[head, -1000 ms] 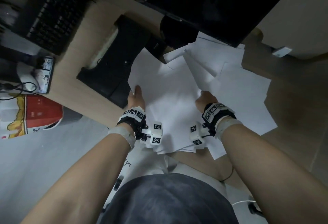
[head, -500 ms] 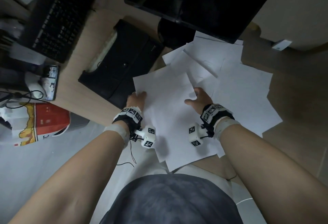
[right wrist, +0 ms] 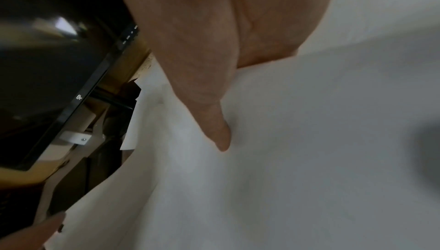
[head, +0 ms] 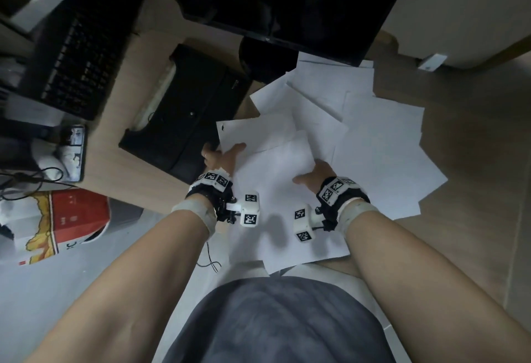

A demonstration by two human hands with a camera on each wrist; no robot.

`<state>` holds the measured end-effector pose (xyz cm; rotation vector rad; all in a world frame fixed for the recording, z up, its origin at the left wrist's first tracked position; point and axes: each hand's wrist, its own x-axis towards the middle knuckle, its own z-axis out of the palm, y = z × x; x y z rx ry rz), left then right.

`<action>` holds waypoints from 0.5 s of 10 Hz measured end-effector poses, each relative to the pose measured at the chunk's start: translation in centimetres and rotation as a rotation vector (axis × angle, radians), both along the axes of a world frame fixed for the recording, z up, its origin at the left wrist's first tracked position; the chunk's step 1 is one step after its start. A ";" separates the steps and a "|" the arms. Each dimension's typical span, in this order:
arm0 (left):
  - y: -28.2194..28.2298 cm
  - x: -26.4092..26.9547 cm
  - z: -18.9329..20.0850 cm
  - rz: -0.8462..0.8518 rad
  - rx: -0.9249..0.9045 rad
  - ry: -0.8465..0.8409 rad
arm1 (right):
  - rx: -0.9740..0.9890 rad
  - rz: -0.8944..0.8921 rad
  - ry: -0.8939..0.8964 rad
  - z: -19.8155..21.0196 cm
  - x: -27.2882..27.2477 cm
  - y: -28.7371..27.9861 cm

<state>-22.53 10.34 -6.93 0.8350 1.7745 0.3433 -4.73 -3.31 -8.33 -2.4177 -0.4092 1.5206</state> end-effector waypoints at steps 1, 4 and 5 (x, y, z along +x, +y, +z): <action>0.5 -0.7 0.1 0.019 -0.081 -0.023 | 0.036 -0.058 -0.038 -0.1 0.0 -1.1; -0.1 -4.1 -6.3 -0.451 -0.129 0.221 | -0.024 -0.342 -0.155 0.4 2.2 -4.9; -1.8 -4.8 -3.3 -0.435 -0.228 0.225 | -0.026 -0.334 -0.139 0.3 1.0 -5.0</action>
